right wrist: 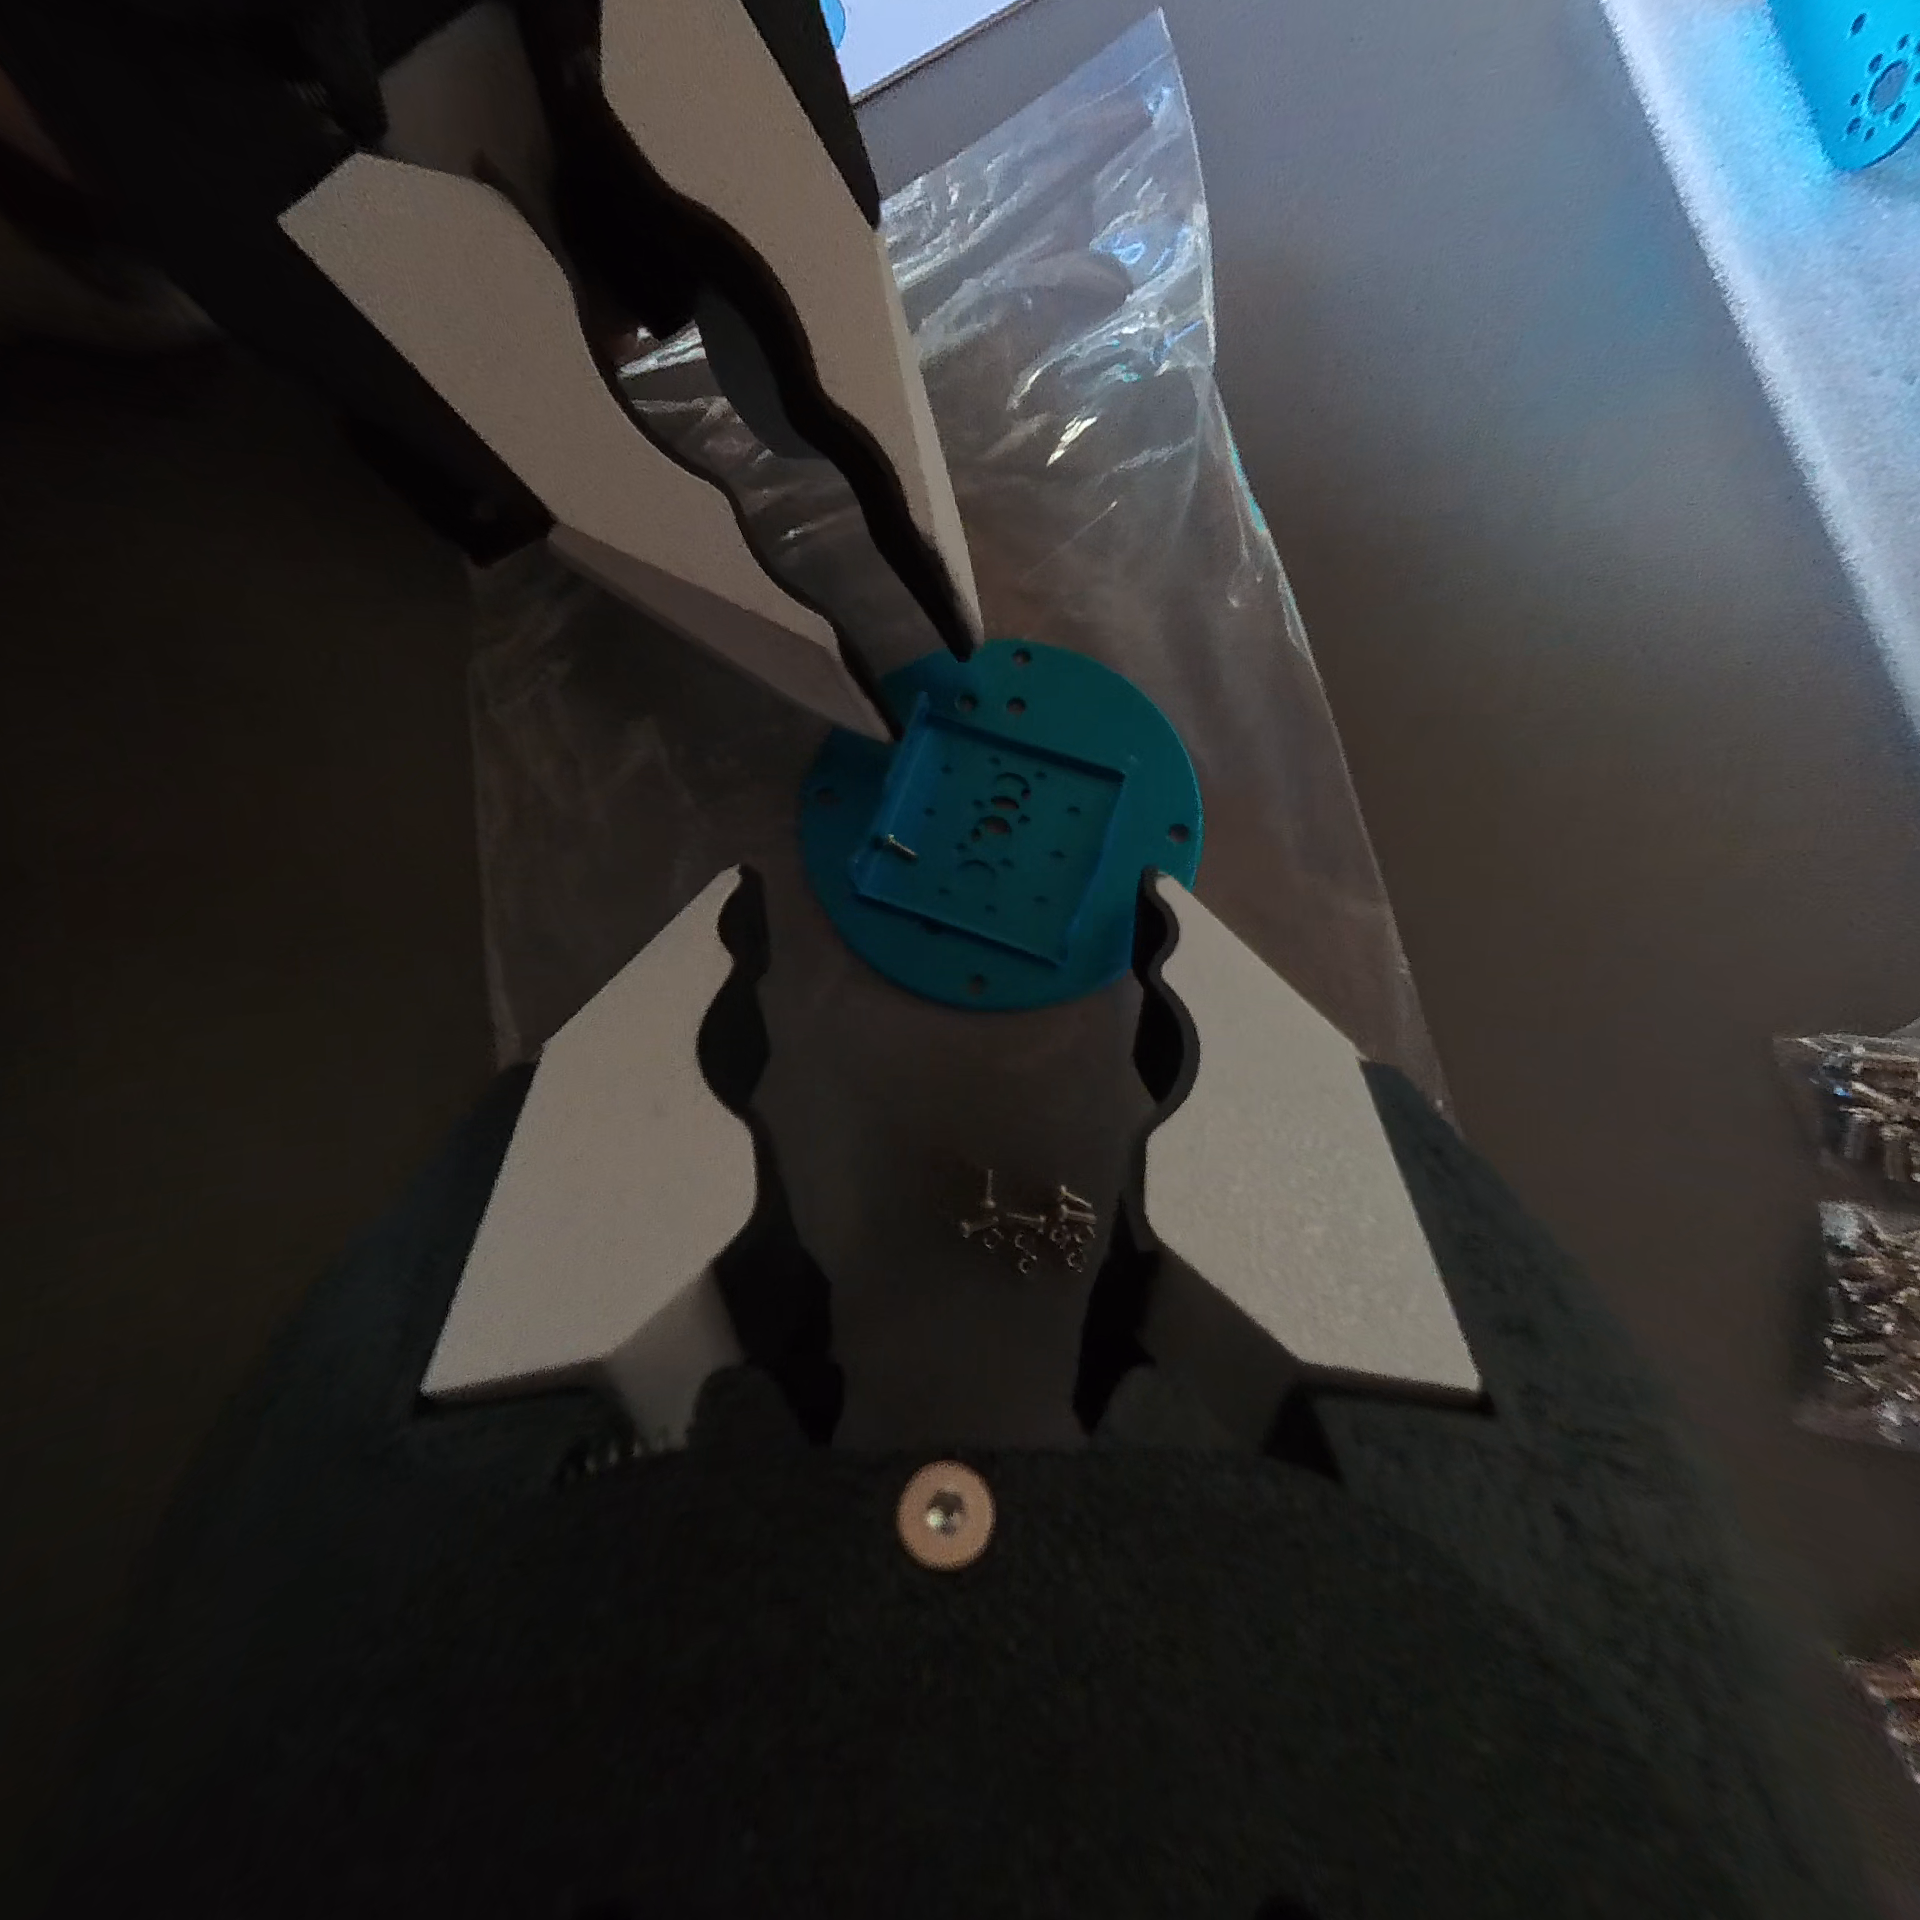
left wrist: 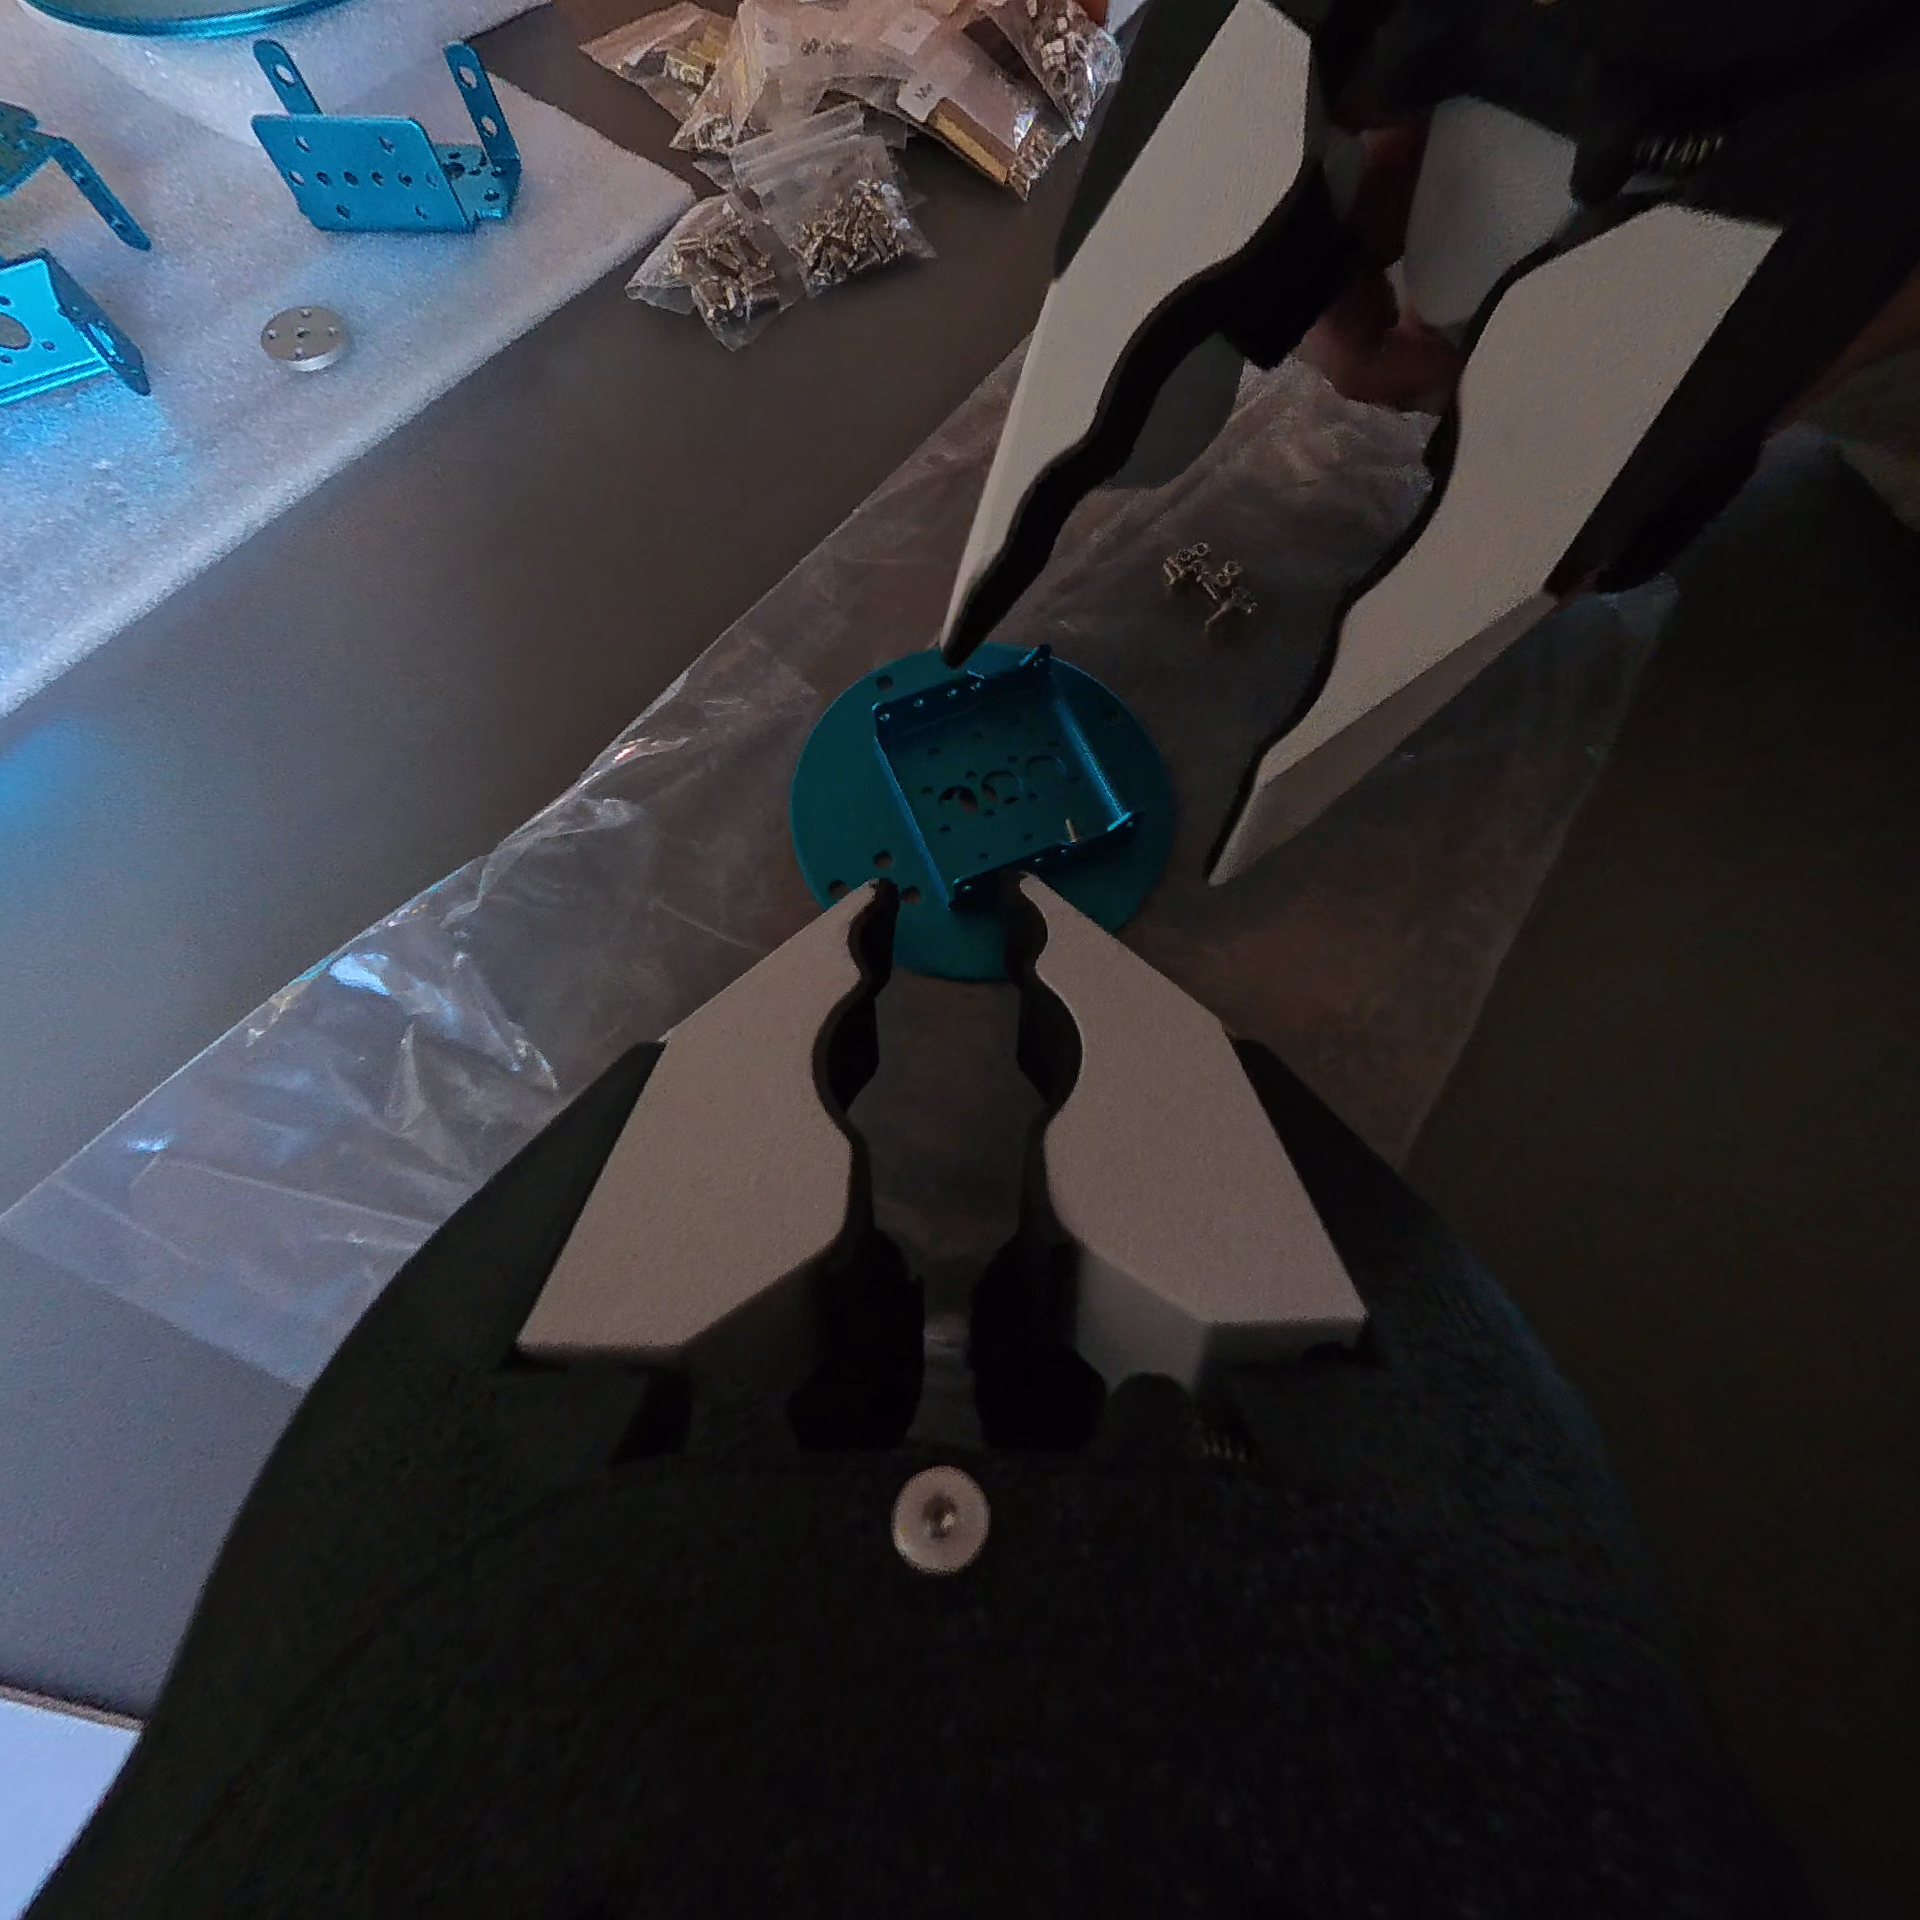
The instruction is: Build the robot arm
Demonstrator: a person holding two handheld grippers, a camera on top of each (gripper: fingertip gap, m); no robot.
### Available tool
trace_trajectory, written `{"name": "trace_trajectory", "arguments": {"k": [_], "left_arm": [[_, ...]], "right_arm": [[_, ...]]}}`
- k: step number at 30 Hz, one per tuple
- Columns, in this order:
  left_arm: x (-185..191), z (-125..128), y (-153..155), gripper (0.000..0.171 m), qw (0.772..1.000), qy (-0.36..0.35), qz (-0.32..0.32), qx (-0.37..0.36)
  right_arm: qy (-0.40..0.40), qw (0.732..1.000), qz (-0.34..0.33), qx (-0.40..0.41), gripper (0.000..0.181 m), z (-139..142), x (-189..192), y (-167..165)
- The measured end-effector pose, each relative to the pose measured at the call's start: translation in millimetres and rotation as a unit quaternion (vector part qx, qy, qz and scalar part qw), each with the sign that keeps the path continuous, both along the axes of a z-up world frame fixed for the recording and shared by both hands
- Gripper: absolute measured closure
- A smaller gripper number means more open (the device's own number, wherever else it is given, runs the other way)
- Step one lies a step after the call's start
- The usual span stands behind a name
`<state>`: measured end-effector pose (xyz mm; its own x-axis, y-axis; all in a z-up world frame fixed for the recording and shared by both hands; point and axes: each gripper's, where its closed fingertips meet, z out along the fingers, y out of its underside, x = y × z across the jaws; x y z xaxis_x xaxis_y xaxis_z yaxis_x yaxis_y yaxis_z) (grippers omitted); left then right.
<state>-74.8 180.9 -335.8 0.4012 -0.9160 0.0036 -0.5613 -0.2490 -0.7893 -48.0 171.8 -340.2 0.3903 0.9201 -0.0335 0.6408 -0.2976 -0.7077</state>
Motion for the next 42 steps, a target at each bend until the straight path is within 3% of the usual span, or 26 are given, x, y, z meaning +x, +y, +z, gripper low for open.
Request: {"name": "trace_trajectory", "arguments": {"k": [5, 11, 15, 21, 26, 28, 39, 42], "left_arm": [[2, 1, -2, 0.154, 1.000, 0.003, -0.008, 0.013], [3, 8, -3, 0.154, 1.000, -0.010, -0.018, 0.019], [0, 19, 0, 0.149, 0.995, -0.070, 0.011, -0.068], [-1, 41, -3, 0.142, 0.935, -0.221, 0.026, -0.275], [2, 41, -21, 0.154, 0.893, -0.246, -0.007, -0.377], [3, 43, -21, 0.169, 0.879, -0.262, -0.005, -0.398], [2, 47, -8, 0.170, 0.828, -0.318, 0.035, -0.460], [0, 42, 0, 0.170, 0.831, -0.319, 0.061, -0.451]], "right_arm": [[-0.025, 0.999, -0.005, 0.025, 0.135, -5, 3, 4], [-0.015, 0.999, -0.003, 0.050, 0.135, -3, 7, 8], [-0.003, 0.998, 0.004, 0.058, 0.135, 6, 5, 6], [0.023, 0.994, 0.057, 0.086, 0.136, 34, -6, -11], [0.026, 0.991, 0.086, 0.104, 0.135, 42, -12, -23], [0.023, 0.990, 0.089, 0.109, 0.135, 42, -13, -24], [0.049, 0.989, 0.066, 0.123, 0.131, 47, -10, -15], [0.044, 0.987, 0.044, 0.150, 0.130, 52, -3, -8]]}}
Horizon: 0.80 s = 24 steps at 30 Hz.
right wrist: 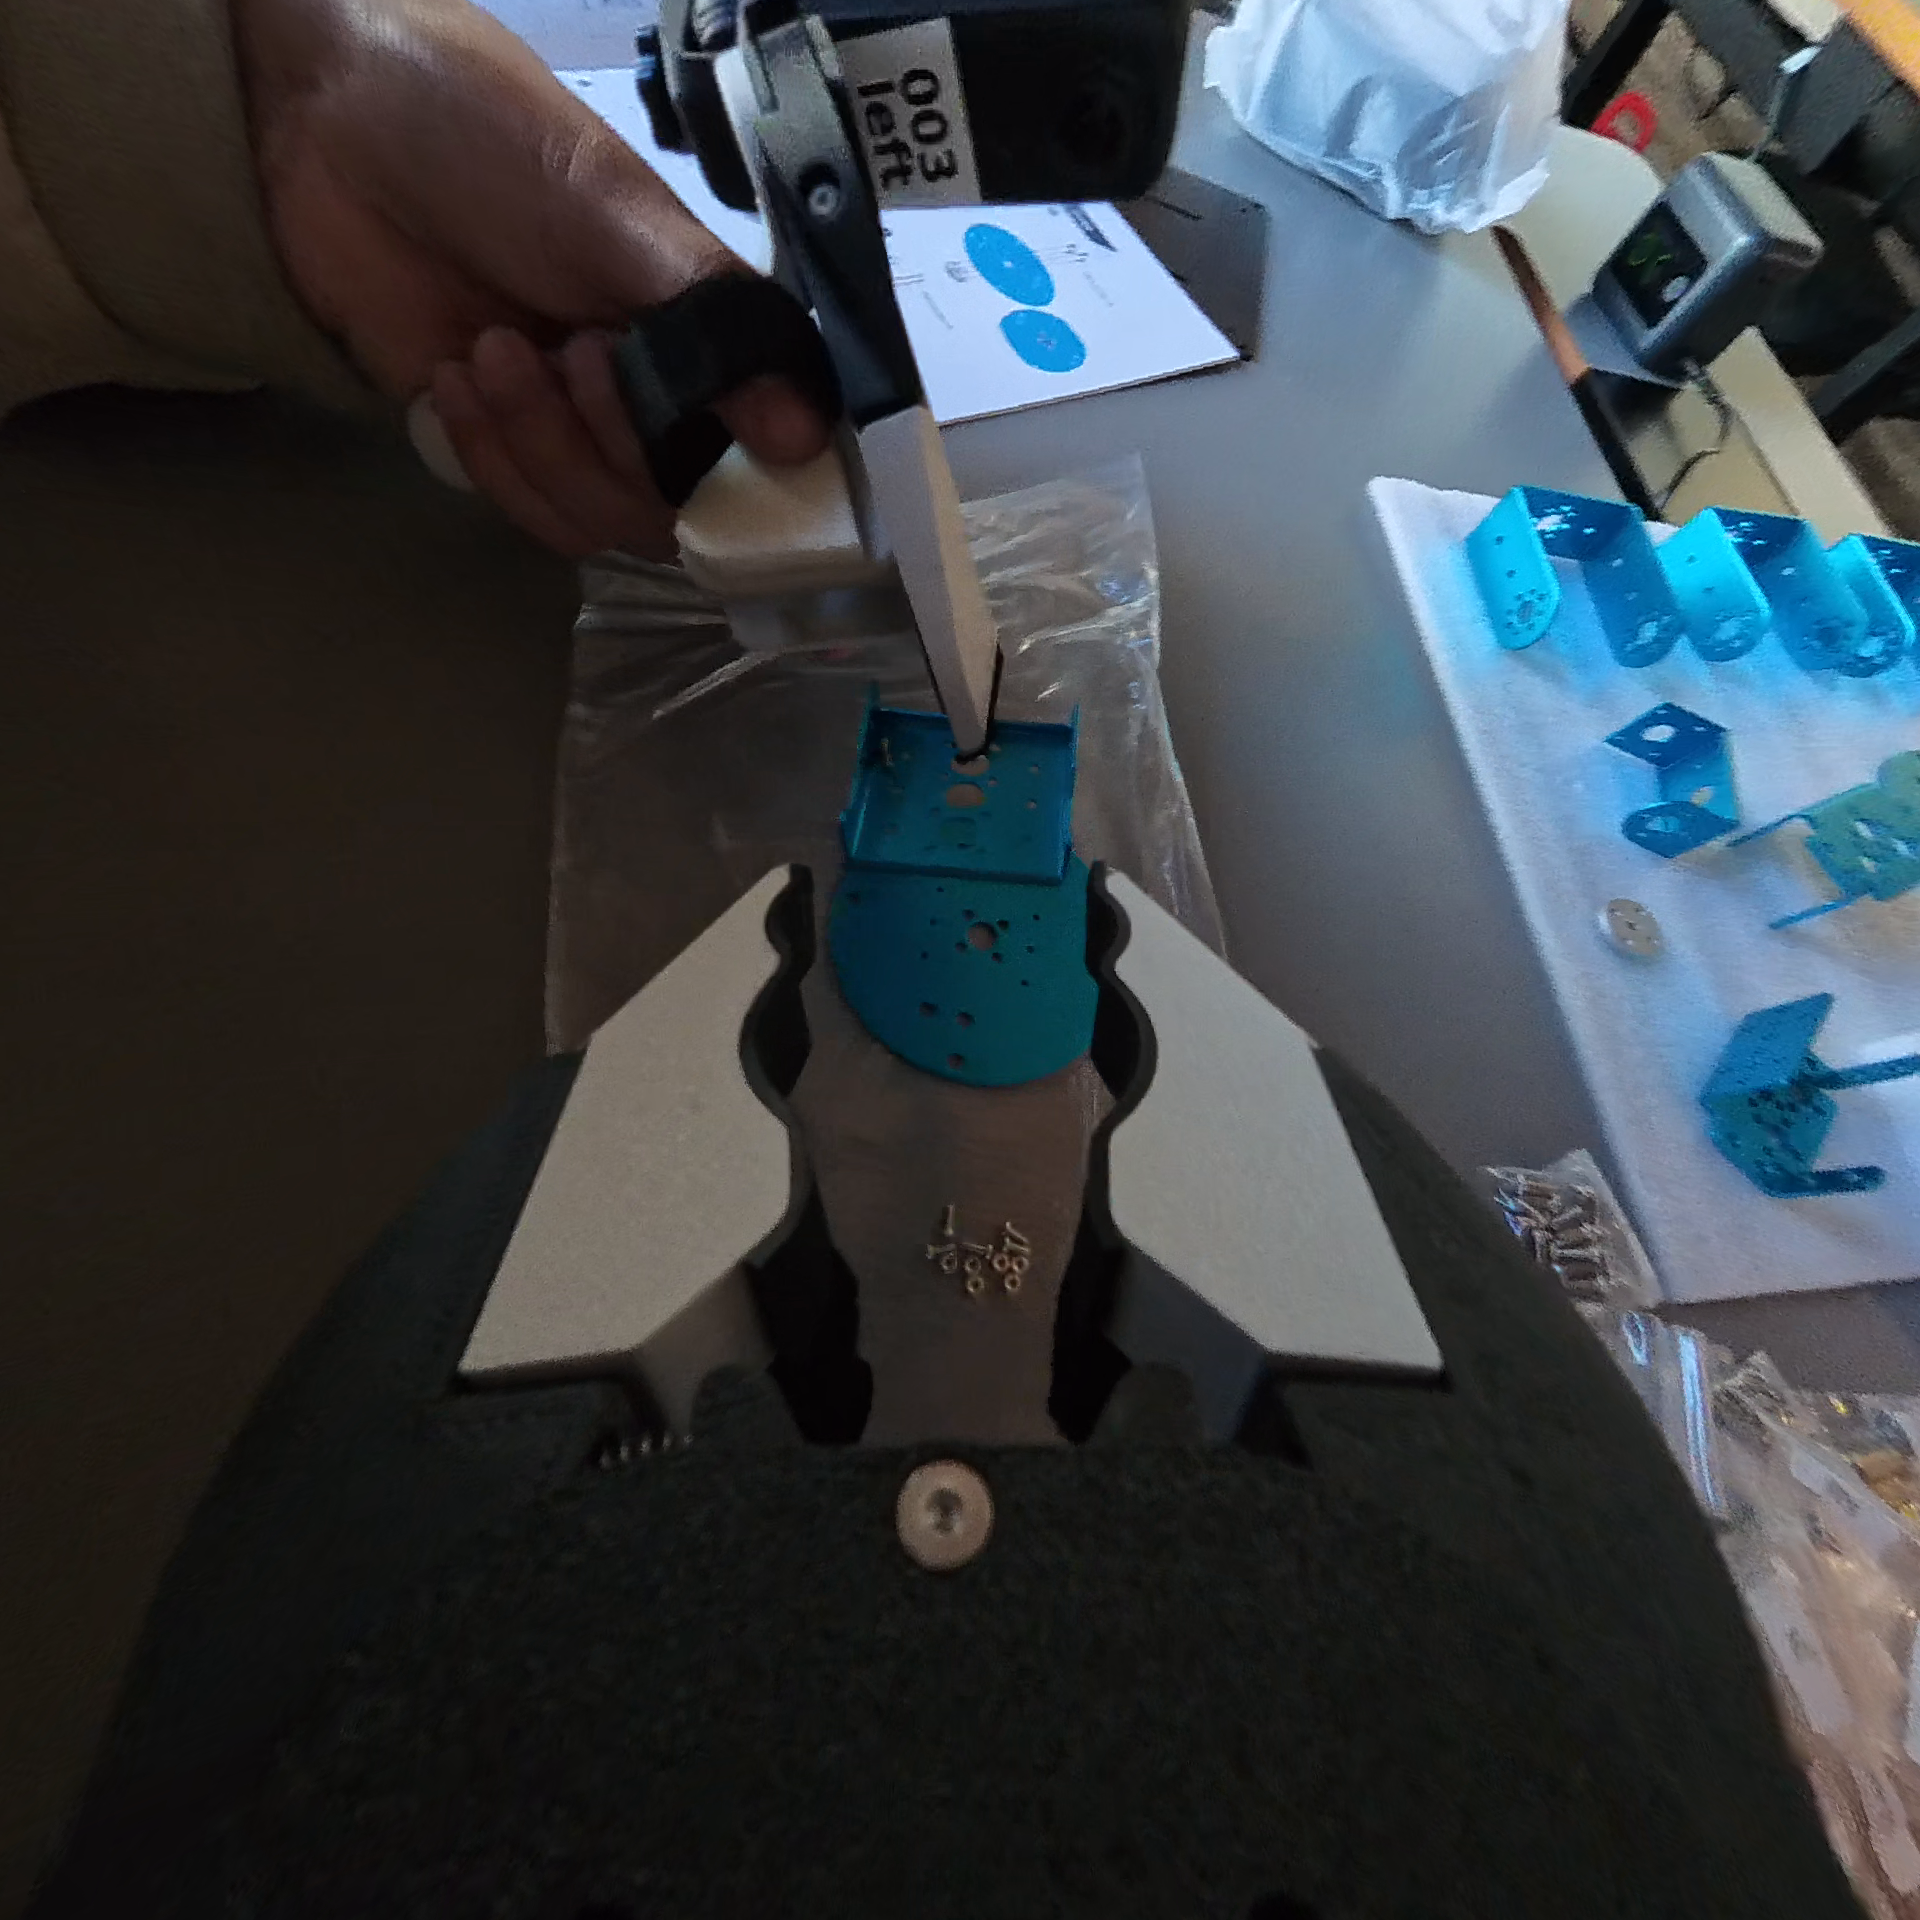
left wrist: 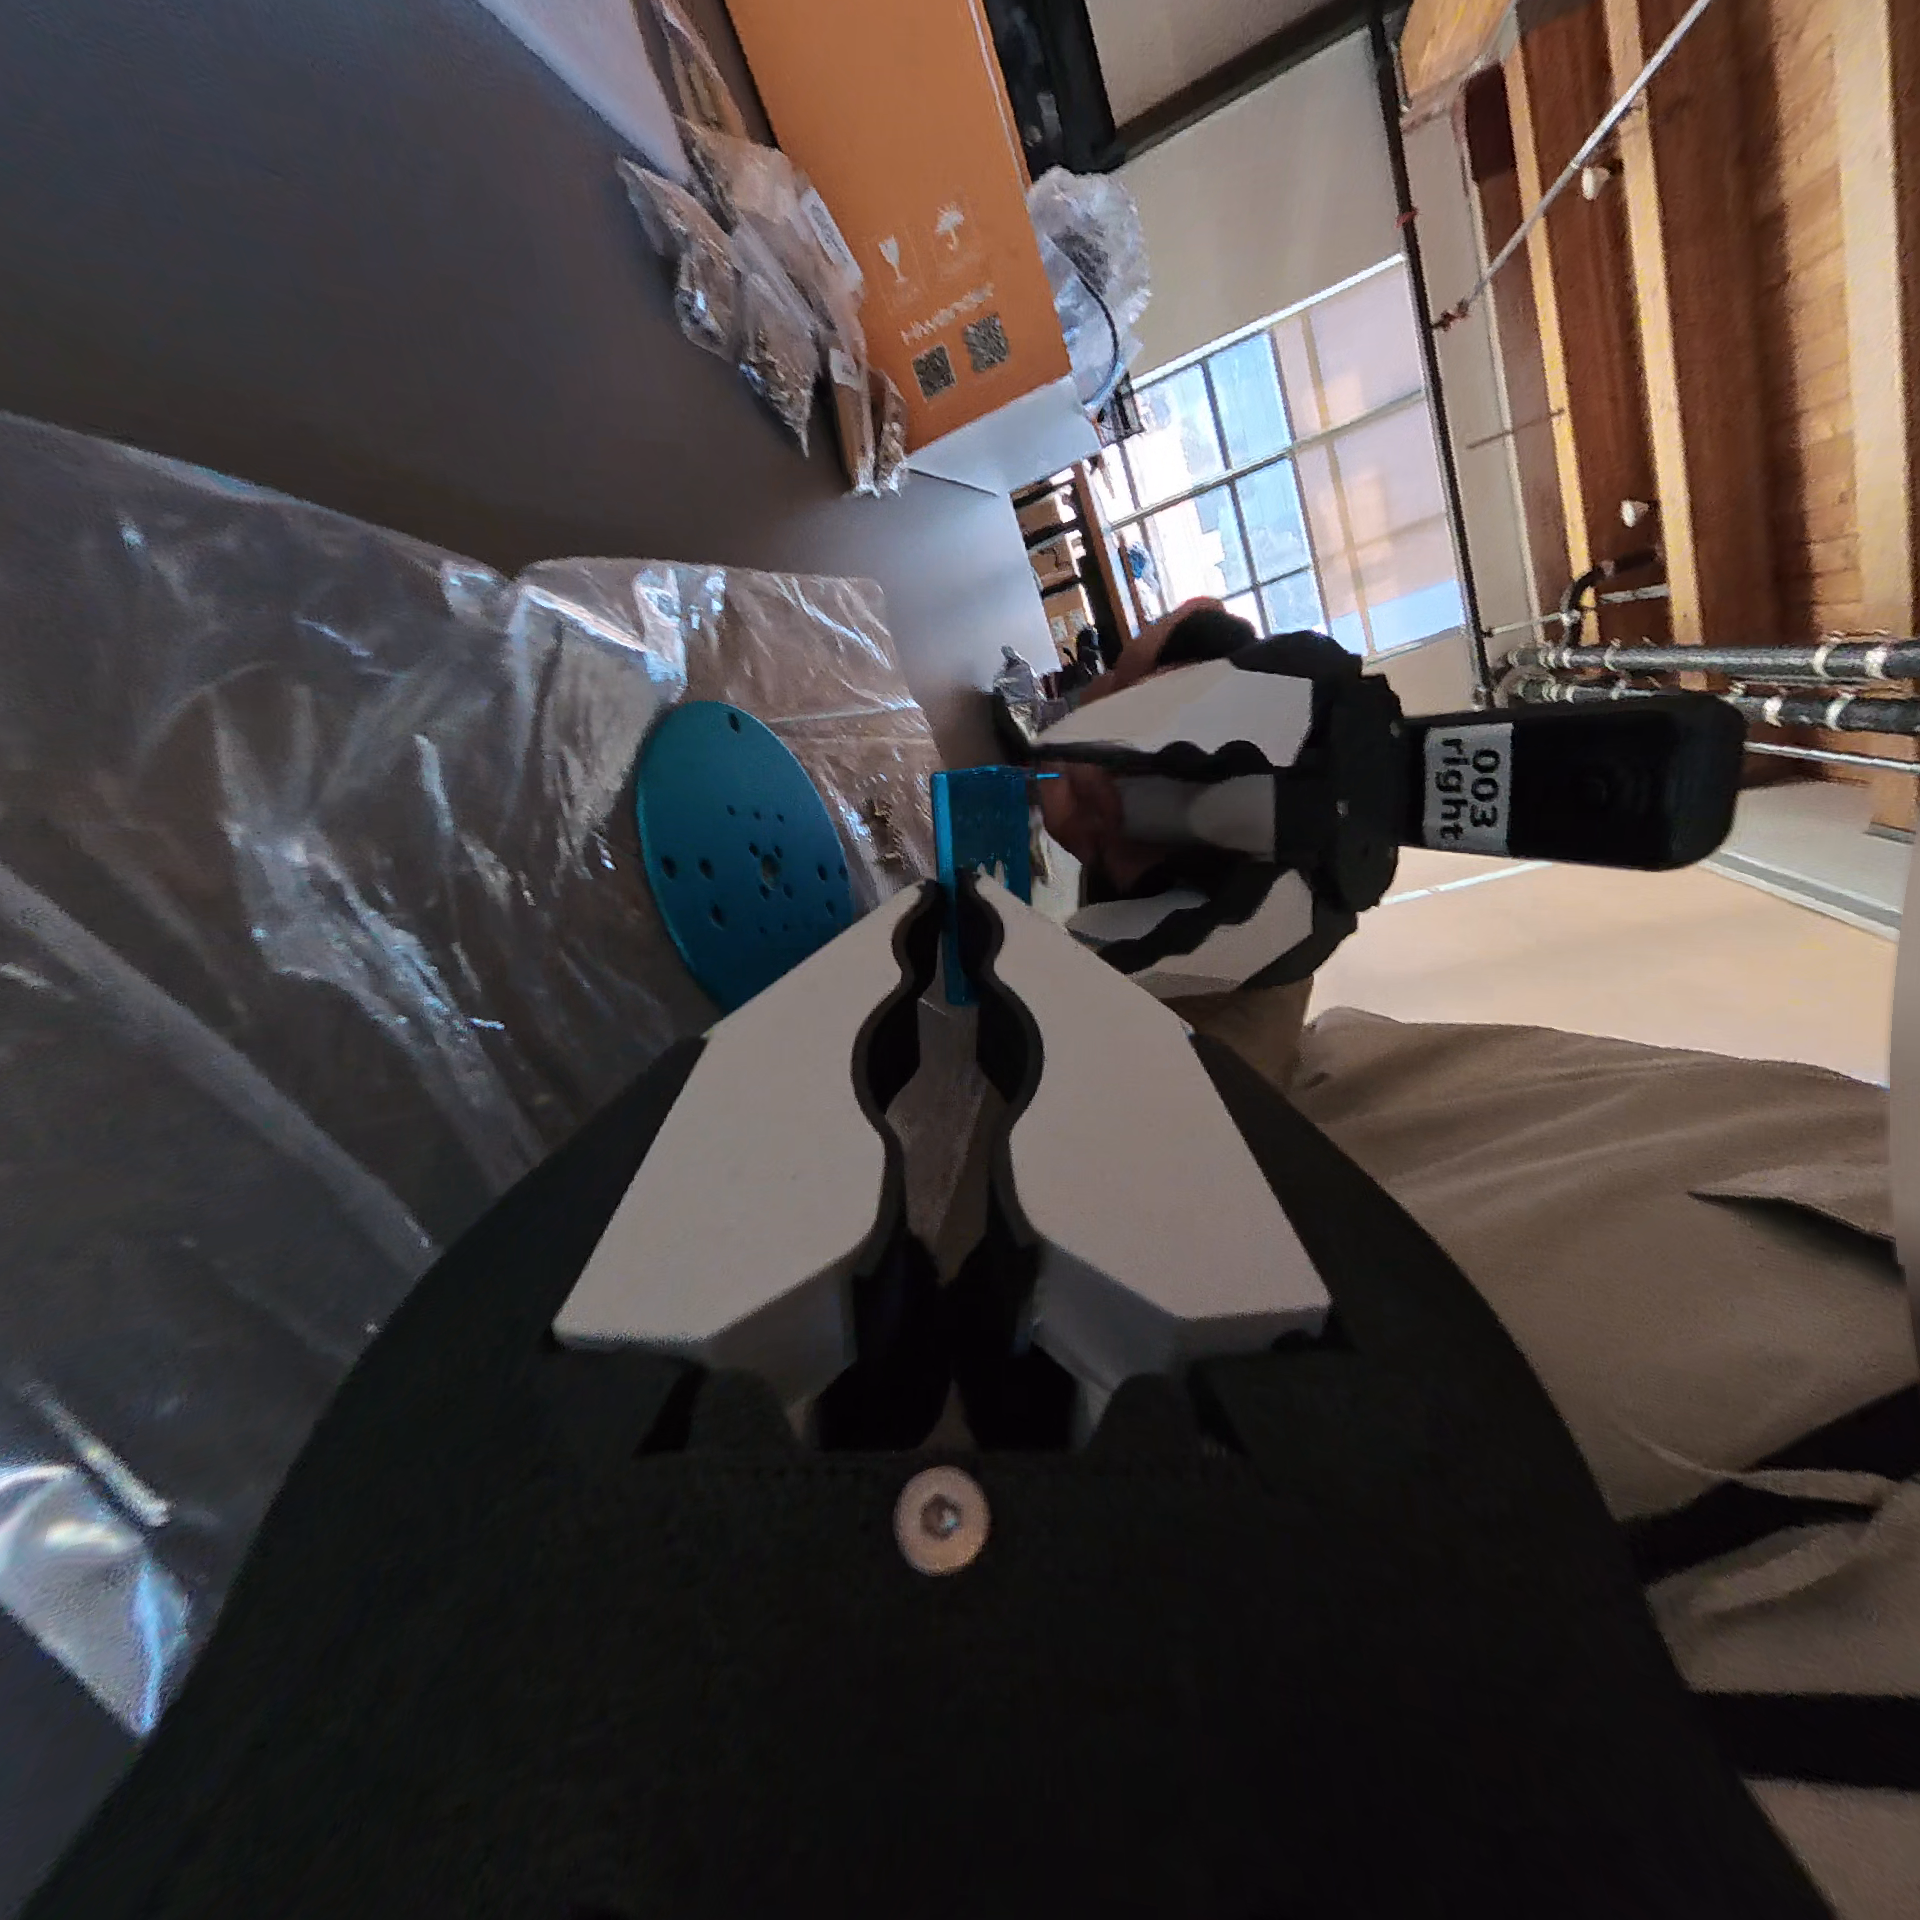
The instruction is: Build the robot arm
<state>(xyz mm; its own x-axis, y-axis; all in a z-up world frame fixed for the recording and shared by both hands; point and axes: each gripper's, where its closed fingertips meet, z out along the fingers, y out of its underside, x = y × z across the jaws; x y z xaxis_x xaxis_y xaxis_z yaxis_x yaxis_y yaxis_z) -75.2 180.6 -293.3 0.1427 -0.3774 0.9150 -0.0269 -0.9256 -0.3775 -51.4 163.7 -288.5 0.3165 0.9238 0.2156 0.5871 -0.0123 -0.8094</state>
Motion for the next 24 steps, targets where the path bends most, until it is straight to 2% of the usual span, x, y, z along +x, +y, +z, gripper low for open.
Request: {"name": "trace_trajectory", "arguments": {"k": [4, 8, 15, 19, 24], "left_arm": [[-5, -5, 12, 0.170, 0.998, 0.034, 0.038, 0.029], [-5, -6, 13, 0.170, 0.994, 0.073, 0.046, 0.065], [1, -1, 12, 0.170, 0.987, 0.099, 0.055, 0.114], [4, 0, 13, 0.170, 0.989, 0.095, 0.056, 0.103], [2, -4, 17, 0.170, 0.986, 0.107, 0.062, 0.113]], "right_arm": [[0.021, 1.000, -0.009, -0.006, 0.138, 4, 3, 1], [0.040, 0.999, 0.012, -0.019, 0.141, 0, -17, -8], [-0.003, 1.000, -0.011, 0.015, 0.146, -14, -36, 0], [0.025, 1.000, -0.009, -0.005, 0.150, -13, -40, -1], [0.006, 0.999, -0.028, 0.014, 0.165, -18, -28, 7]]}}
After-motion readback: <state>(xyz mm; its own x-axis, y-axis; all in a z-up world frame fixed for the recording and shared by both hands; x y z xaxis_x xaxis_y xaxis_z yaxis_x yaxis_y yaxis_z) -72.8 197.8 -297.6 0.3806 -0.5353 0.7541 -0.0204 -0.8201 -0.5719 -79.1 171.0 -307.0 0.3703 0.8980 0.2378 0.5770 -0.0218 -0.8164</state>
